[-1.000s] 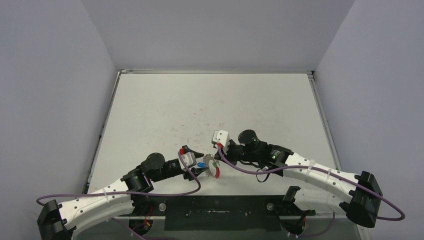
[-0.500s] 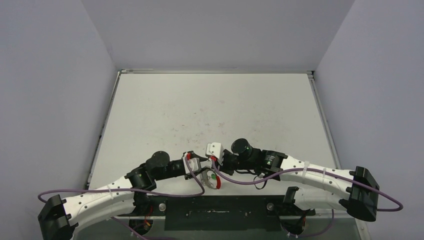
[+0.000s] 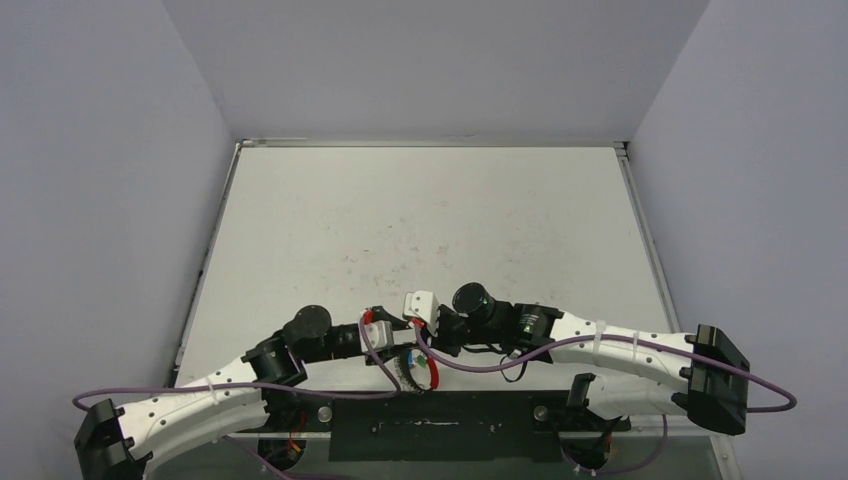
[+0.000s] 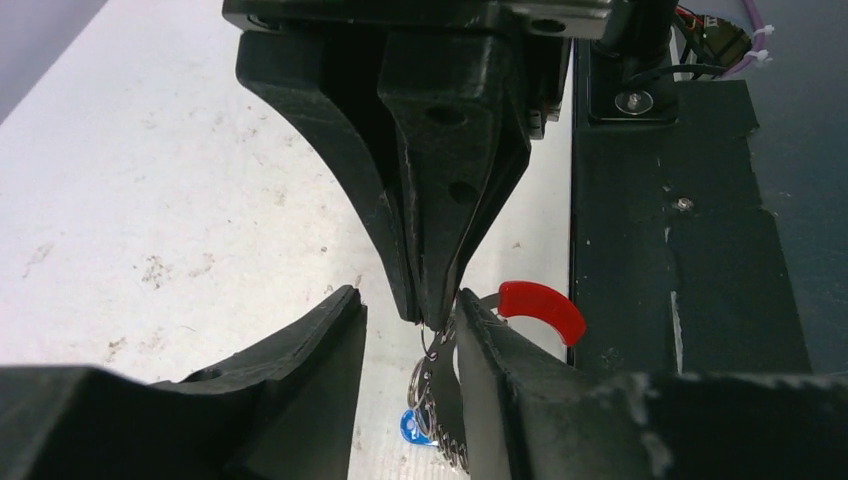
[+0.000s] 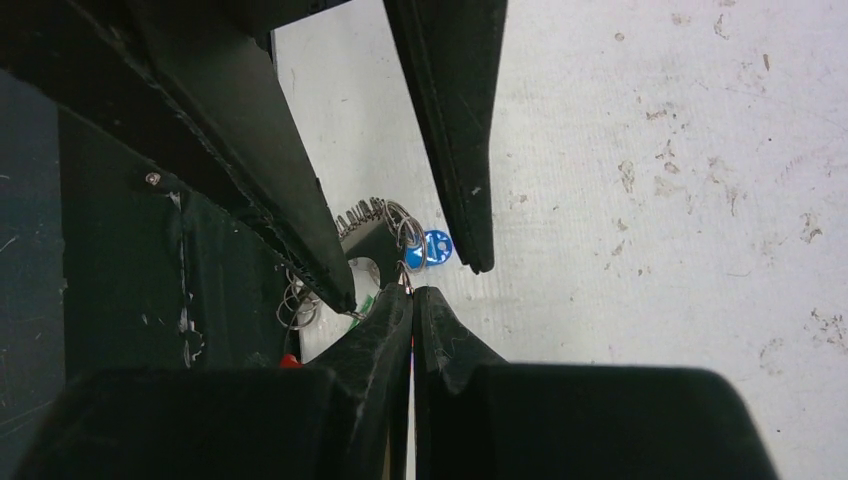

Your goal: Put the keys on the keyring

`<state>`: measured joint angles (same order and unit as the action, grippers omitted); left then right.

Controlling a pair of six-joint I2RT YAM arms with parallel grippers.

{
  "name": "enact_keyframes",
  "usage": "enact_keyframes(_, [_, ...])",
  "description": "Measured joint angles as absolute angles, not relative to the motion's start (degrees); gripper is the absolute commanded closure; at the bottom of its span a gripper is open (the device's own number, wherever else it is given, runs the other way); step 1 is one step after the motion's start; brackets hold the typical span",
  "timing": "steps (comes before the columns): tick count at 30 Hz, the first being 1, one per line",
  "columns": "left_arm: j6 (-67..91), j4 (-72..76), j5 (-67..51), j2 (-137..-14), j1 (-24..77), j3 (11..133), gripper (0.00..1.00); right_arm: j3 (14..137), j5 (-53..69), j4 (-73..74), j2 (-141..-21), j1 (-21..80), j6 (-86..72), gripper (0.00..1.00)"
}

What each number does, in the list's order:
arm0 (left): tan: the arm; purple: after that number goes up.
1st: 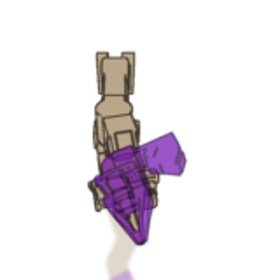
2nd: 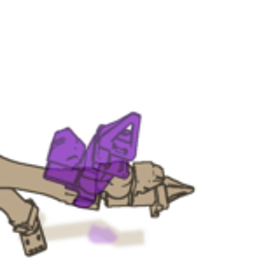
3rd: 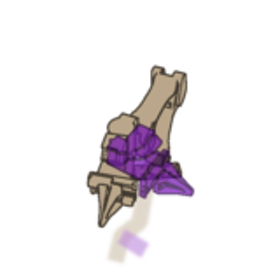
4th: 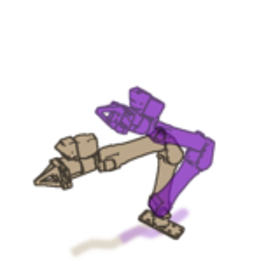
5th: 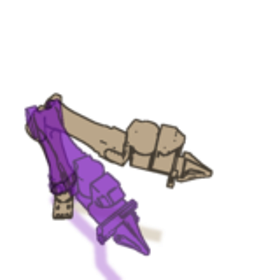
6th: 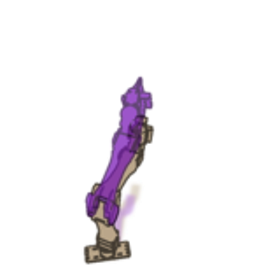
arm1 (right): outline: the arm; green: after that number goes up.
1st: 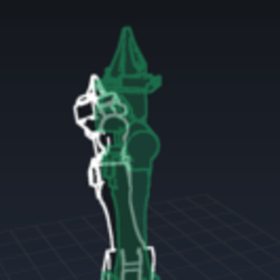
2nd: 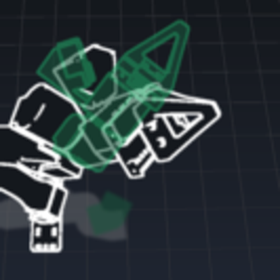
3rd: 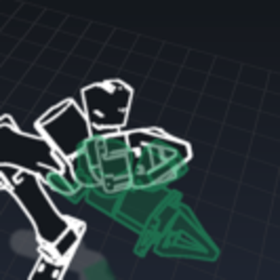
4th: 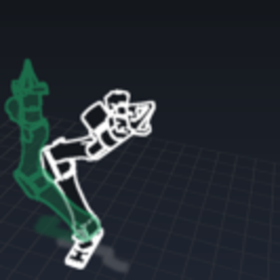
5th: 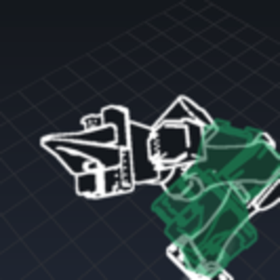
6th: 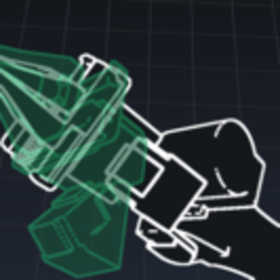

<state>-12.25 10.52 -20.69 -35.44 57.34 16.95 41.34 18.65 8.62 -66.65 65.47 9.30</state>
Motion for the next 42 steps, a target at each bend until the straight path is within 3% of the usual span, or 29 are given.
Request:
enact_keyframes(6, [-12.03, 7.31, -19.51, -35.53, 57.34, 16.78, 0.57, 41.34, 18.28, 8.62, -66.65, 66.11, 9.37, 1.0])
enact_keyframes(14, [-12.47, 4.12, -18.92, -39.27, 57.34, 16.82, 0.71, 41.34, 18.0, 8.62, -66.65, 66.61, 9.76, 1.0])
enact_keyframes(24, [-12.71, 4.69, -20.38, -42.83, 57.34, 17.76, 0.75, 41.43, 17.37, 8.69, -66.63, 67.11, 9.96, 1.0])
enact_keyframes(28, [-12.71, 5.74, -21.41, -43.75, 57.34, 17.76, 0.81, 41.47, 17.15, 8.69, -66.63, 67.11, 9.96, 1.0])
enact_keyframes(32, [-12.73, 6.31, -21.91, -44.25, 57.34, 17.78, 0.99, 41.58, 16.88, 8.75, -66.63, 67.11, 10.09, 1.0])
enact_keyframes(36, [-12.64, 6.42, -22.46, -44.12, 57.34, 17.8, 1.0, 41.85, 16.86, 9.08, -66.63, 67.13, 10.59, 1.0])
enact_keyframes(38, [-12.62, 6.31, -22.52, -43.86, 57.34, 17.8, 1.0, 41.89, 16.84, 9.04, -66.63, 67.13, 10.76, 0.93])
enact_keyframes(42, [-12.23, 6.44, -22.44, -42.92, 57.34, 17.8, 1.0, 41.89, 16.47, 8.54, -66.06, 67.35, 11.05, 0.57])
